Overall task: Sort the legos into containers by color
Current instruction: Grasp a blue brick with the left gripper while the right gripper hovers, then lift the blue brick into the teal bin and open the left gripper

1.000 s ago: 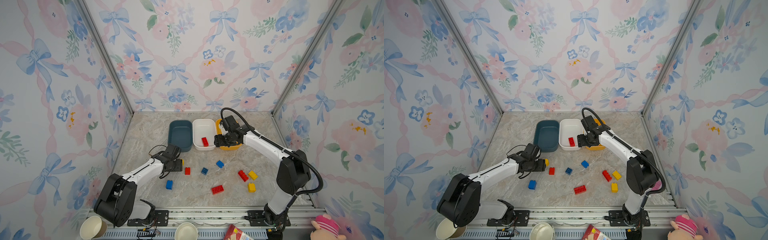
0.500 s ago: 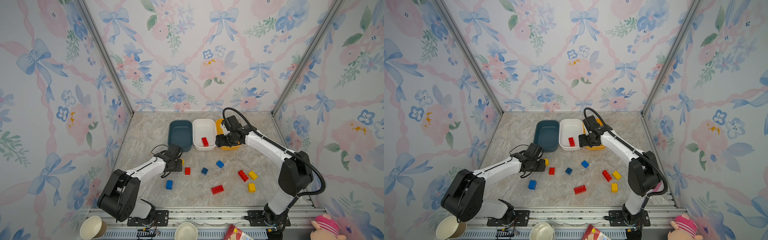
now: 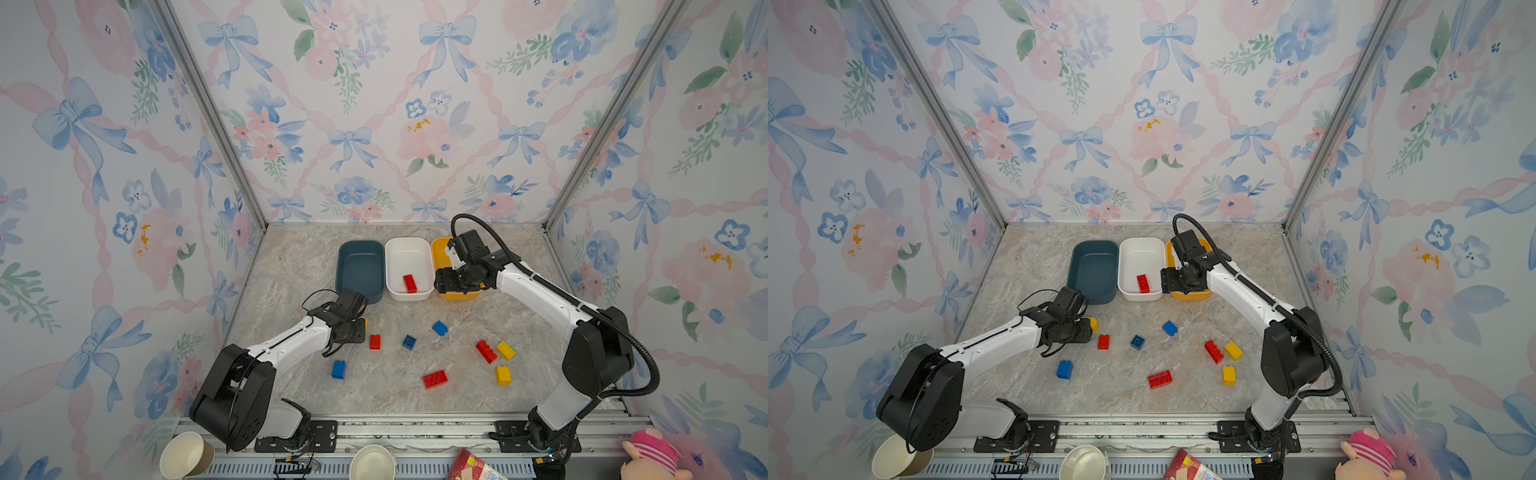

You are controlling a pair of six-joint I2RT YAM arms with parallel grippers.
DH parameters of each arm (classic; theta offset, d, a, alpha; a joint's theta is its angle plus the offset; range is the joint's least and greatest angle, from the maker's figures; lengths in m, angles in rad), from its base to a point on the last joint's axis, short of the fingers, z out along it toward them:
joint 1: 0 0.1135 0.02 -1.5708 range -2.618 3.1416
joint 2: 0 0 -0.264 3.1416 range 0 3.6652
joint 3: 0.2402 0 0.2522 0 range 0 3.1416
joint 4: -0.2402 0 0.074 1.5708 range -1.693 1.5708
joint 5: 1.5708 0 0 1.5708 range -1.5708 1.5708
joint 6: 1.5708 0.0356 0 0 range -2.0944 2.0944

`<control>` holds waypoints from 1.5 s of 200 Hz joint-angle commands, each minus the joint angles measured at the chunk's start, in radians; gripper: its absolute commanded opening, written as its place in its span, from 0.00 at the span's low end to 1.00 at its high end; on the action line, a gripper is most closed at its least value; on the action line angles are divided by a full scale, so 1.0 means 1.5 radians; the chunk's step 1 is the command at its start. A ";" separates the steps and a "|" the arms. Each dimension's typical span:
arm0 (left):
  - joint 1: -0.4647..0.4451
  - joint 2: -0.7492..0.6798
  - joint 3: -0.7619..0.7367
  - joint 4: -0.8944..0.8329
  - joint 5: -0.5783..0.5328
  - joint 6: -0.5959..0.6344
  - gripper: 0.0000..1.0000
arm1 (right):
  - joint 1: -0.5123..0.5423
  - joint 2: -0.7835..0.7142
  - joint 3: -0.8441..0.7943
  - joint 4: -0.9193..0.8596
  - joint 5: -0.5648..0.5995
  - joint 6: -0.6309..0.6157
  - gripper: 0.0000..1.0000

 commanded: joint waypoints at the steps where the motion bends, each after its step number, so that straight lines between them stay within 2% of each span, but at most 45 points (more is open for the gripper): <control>1: -0.006 -0.054 -0.003 -0.008 -0.005 -0.019 0.43 | -0.006 -0.021 -0.012 -0.010 -0.007 -0.004 0.78; 39: -0.008 -0.119 0.015 -0.017 -0.013 -0.024 0.43 | -0.010 -0.043 -0.026 -0.009 -0.014 0.003 0.80; 77: -0.006 -0.113 0.071 -0.016 -0.029 -0.028 0.43 | -0.014 -0.061 -0.055 -0.001 -0.022 0.016 0.89; 153: 0.051 0.038 0.193 0.027 -0.023 0.022 0.42 | -0.025 -0.122 -0.119 0.007 -0.023 0.042 1.00; 205: 0.097 0.152 0.261 0.084 -0.011 0.057 0.41 | -0.031 -0.153 -0.137 0.000 -0.016 0.049 0.97; 246: 0.108 0.256 0.335 0.091 -0.010 0.080 0.41 | -0.037 -0.167 -0.141 -0.010 -0.007 0.054 0.97; 280: 0.111 0.318 0.374 0.091 -0.009 0.092 0.48 | -0.051 -0.175 -0.141 -0.016 -0.002 0.057 0.97; 300: 0.114 0.338 0.393 0.092 -0.010 0.093 0.62 | -0.063 -0.173 -0.140 -0.020 -0.003 0.056 0.97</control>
